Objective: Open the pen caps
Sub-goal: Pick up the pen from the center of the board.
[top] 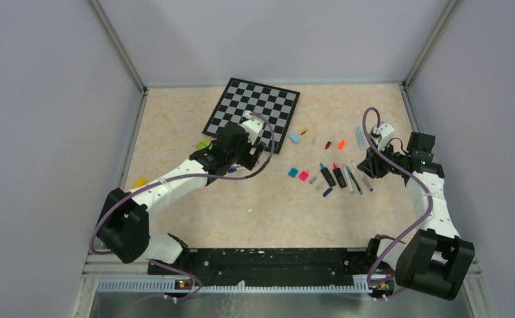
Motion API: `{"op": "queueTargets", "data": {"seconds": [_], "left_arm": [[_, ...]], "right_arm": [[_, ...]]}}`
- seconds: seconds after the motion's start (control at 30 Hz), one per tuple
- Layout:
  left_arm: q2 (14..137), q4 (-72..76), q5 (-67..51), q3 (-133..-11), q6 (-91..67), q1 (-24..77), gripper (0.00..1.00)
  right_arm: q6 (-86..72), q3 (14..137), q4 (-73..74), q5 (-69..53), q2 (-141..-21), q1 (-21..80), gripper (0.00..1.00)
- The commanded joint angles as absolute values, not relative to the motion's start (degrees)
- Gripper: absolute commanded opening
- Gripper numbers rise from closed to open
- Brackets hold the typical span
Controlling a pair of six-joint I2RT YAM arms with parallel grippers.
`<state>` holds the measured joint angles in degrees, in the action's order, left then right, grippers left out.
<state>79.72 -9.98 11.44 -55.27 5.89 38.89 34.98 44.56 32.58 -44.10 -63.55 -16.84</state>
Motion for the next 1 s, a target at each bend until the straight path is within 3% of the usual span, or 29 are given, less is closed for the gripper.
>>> {"op": "queueTargets", "data": {"seconds": [0.0, 0.47, 0.6, 0.7, 0.77, 0.97], "left_arm": [[83.08, -10.38, 10.62, -58.36, 9.04, 33.89, 0.95], [92.88, -11.93, 6.89, -64.48, -18.43, 21.95, 0.99], [97.61, -16.87, 13.87, -68.34, -30.07, 21.60, 0.98], [102.58, -23.48, 17.99, -72.67, -42.18, 21.58, 0.94], [105.35, -28.60, 20.61, -75.73, -46.95, 21.54, 0.85], [108.98, -31.03, 24.31, -78.22, -51.13, 21.46, 0.69]], "right_arm": [[36.30, 44.40, 31.28, -45.97, -61.76, -17.67, 0.31], [36.47, 44.30, 30.92, -46.05, -60.56, -17.67, 0.31], [36.49, 44.21, 30.72, -45.92, -60.30, -17.67, 0.31], [36.48, 44.21, 30.74, -45.88, -60.31, -17.67, 0.31], [36.47, 44.14, 30.68, -45.86, -60.30, -17.67, 0.31], [36.47, 44.12, 30.72, -45.87, -60.25, -17.67, 0.31]]}}
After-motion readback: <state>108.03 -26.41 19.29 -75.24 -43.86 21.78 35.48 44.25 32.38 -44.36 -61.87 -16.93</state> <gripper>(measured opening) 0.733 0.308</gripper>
